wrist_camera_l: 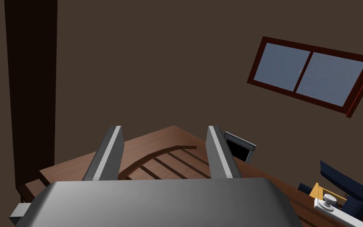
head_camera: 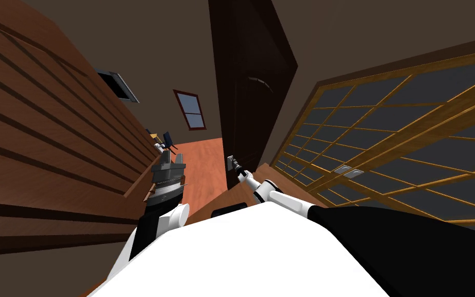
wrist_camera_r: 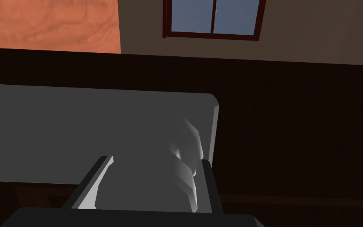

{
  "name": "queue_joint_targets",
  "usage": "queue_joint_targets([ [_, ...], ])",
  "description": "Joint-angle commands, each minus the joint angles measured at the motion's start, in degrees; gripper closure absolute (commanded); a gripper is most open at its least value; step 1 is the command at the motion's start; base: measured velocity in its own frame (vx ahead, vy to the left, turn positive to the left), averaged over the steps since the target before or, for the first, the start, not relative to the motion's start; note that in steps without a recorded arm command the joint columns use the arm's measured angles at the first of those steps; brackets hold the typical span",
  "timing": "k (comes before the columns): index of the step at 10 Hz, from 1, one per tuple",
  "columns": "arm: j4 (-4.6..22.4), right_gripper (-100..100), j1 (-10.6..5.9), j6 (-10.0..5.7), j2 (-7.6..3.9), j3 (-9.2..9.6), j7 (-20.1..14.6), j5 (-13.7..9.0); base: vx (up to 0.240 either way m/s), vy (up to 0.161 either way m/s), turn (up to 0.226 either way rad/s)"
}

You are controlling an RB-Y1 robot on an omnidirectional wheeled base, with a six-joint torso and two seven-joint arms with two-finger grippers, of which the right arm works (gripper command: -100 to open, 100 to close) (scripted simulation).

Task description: Push the door open

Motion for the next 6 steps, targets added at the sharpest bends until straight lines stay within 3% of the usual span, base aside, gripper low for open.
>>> queue_joint_targets([
  [1, 0.2, 100, 0.38, 0.0, 0.05, 0.09, 0.0, 0.0, 0.0, 0.0, 0.0],
  [6, 0.1, 100, 0.25, 0.11, -0.95, -1.99, 1.0, -0.7, 0.132, 0.121, -0.034],
])
